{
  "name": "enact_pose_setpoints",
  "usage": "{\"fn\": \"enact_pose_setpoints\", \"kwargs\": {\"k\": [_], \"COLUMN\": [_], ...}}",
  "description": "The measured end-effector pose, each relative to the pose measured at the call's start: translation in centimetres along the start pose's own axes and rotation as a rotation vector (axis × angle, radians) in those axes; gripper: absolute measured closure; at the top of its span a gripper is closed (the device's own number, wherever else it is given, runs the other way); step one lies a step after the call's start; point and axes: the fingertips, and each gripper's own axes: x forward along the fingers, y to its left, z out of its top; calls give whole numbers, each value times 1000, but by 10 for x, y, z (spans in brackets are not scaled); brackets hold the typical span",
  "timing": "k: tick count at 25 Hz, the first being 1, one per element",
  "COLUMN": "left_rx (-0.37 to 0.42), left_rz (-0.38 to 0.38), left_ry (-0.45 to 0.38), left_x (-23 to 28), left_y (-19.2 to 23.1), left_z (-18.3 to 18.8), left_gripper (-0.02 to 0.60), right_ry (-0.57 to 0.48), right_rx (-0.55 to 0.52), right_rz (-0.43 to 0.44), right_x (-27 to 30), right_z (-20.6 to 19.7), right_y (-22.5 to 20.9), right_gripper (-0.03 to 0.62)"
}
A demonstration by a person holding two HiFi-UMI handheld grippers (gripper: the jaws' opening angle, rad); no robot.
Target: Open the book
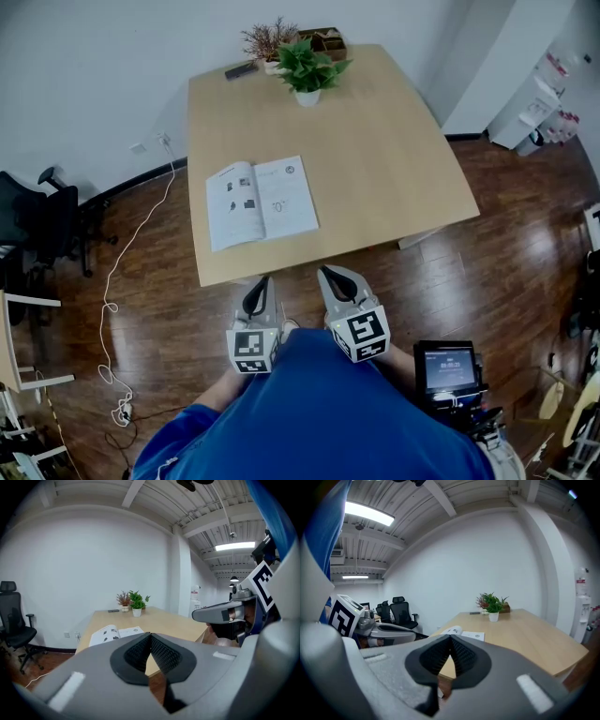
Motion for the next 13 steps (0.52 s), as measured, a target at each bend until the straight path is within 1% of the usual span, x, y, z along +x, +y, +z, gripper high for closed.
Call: {"fn": "enact_pose_setpoints", "kwargs": {"k": [13], "left_rx": [-11], "left_rz": [-12], "left_ry": [7], "left_x": [11], "left_y": [0], "left_z": [1], "left_gripper": [574], "right_ry": [15], "right_rx": [-3], "right_rz": [-4], "right_x": [4], "right_z": [-2], "right_y": [-5], "right_gripper": [591]}}
